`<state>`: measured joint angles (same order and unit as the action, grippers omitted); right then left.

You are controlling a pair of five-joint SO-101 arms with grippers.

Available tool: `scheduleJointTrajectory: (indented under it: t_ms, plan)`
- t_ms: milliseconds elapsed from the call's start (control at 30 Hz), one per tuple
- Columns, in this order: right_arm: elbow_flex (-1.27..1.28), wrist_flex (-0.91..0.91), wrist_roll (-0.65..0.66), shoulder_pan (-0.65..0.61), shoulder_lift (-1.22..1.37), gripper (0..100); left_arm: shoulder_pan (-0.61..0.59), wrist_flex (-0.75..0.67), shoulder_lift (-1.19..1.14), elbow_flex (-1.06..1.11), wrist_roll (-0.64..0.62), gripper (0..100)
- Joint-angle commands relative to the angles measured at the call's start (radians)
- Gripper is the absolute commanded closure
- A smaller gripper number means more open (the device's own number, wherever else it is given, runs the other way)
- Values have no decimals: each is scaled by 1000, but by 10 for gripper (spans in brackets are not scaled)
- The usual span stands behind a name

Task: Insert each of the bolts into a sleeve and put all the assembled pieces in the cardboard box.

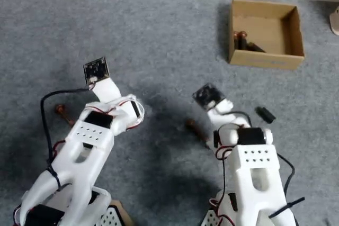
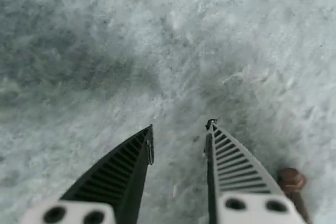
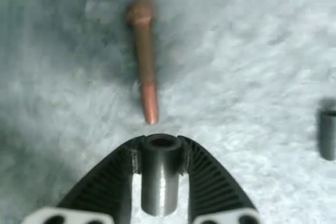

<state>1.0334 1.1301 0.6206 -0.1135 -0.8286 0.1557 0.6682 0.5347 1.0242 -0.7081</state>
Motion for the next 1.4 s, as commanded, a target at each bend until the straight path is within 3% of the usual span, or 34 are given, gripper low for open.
scheduleJointTrajectory:
  t_ms: [0, 200, 433, 600, 667, 800, 1033, 1167, 1267, 1367]
  plan:
    - [-82, 8, -89, -4, -13, 993, 15, 3, 38, 8, -5, 836]
    - [-85, 8, -209, -2, -13, 993, 120, 87, 30, -22, -133, 852]
    - [-145, 12, -212, 84, -13, 993, 283, 167, 28, -124, -338, 996]
    - [-179, 13, -207, 150, -13, 993, 409, 172, 36, -96, -278, 993]
    - [-174, 13, -204, 156, -13, 993, 394, 169, 38, -82, -272, 993]
    - [-173, 10, -204, 156, -13, 993, 252, 158, 38, -74, -393, 993]
    - [-173, 10, -204, 154, -13, 993, 136, 196, 31, -65, -404, 993]
    - [-180, 15, -273, 150, -13, 993, 122, 117, 28, -8, -400, 993]
    - [-173, 5, -373, 153, -13, 993, 203, -3, 38, 56, -413, 993]
    - [-173, -13, -453, 150, -22, 993, 248, -98, 28, 84, -597, 992]
